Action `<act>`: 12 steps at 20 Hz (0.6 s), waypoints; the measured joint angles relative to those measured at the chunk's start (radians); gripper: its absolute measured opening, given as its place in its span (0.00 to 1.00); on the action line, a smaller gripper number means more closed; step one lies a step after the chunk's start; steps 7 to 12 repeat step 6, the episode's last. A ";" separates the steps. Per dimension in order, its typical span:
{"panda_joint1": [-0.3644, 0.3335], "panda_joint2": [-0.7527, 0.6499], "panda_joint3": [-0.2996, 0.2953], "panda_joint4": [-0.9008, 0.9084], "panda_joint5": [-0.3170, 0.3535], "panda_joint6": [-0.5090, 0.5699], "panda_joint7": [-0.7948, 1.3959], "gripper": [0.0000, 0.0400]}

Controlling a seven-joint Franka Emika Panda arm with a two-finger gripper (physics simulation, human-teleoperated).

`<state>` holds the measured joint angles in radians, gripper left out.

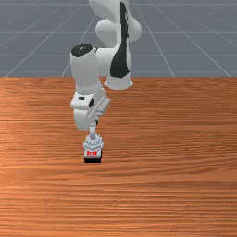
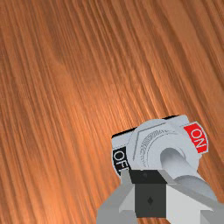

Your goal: Turn on the trigger

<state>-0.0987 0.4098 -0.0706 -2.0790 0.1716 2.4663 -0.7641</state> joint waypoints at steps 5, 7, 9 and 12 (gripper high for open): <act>-0.007 0.022 0.013 0.054 -0.040 -0.021 -0.105 0.00; -0.028 0.022 0.033 0.047 0.001 0.018 -0.143 0.00; -0.028 0.022 0.033 0.047 0.001 0.018 -0.143 0.00; -0.028 0.022 0.033 0.047 0.001 0.018 -0.143 0.00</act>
